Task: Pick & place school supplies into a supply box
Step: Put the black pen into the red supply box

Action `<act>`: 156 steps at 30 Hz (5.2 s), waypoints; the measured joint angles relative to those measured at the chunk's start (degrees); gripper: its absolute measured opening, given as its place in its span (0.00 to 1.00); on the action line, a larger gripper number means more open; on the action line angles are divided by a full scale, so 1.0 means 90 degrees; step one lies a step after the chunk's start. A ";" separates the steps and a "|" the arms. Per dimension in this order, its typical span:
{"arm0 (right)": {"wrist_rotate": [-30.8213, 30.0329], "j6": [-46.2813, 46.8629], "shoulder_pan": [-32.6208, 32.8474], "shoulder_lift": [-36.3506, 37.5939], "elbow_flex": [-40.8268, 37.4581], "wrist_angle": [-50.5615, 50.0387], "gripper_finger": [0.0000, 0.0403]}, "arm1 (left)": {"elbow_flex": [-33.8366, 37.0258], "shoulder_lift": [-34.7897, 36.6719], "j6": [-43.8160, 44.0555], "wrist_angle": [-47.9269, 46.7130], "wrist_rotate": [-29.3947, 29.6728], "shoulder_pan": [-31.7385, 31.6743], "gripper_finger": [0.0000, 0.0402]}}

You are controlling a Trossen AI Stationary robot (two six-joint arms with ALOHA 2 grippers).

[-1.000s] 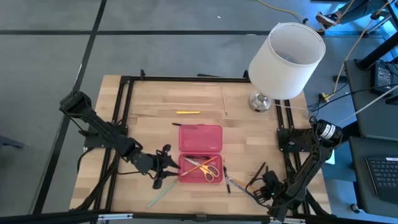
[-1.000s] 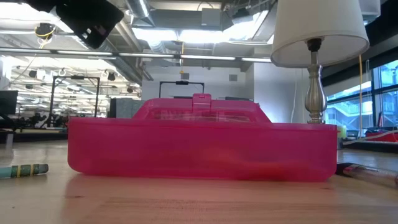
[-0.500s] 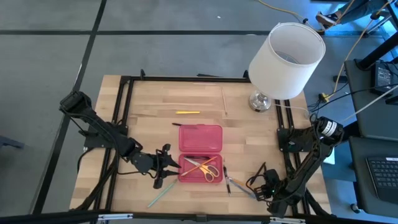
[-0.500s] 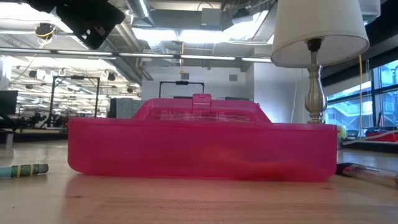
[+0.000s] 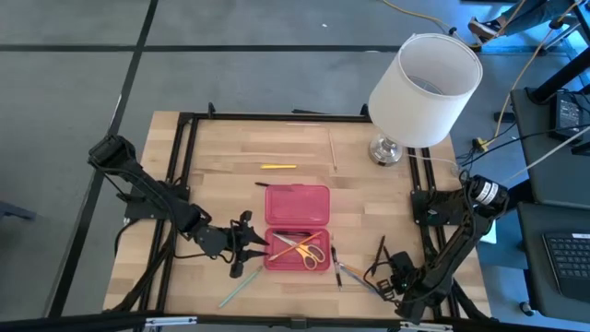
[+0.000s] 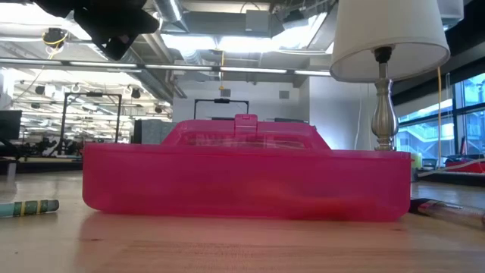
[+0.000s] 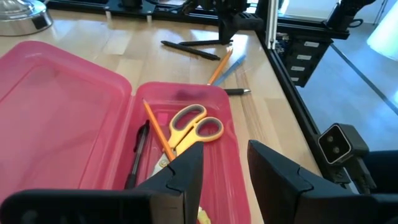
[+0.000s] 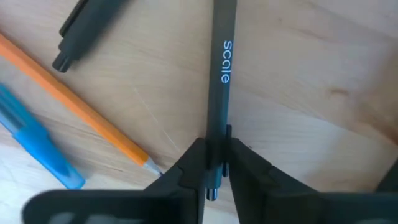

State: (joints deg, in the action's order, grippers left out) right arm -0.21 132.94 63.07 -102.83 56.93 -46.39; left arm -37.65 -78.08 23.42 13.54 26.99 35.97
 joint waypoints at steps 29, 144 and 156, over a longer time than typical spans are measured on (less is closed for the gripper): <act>-0.4373 -0.4590 -0.1170 -0.0010 0.2571 -0.1360 0.13 | -0.0002 -0.0001 -0.0017 -0.0002 -0.0304 -0.0002 0.30; -0.1078 -0.0648 -0.1224 -0.0707 0.1344 -0.1258 0.27 | -0.0002 -0.0003 -0.0017 -0.0050 -0.0984 0.0005 0.30; -0.1124 -0.0611 -0.1226 -0.0707 0.1212 -0.1203 0.27 | -0.0002 -0.0003 -0.0017 -0.0051 -0.0977 0.0005 0.30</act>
State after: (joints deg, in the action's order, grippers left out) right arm -10.33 127.44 52.03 -109.19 67.83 -57.22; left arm -37.67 -78.11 23.27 13.08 18.20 36.01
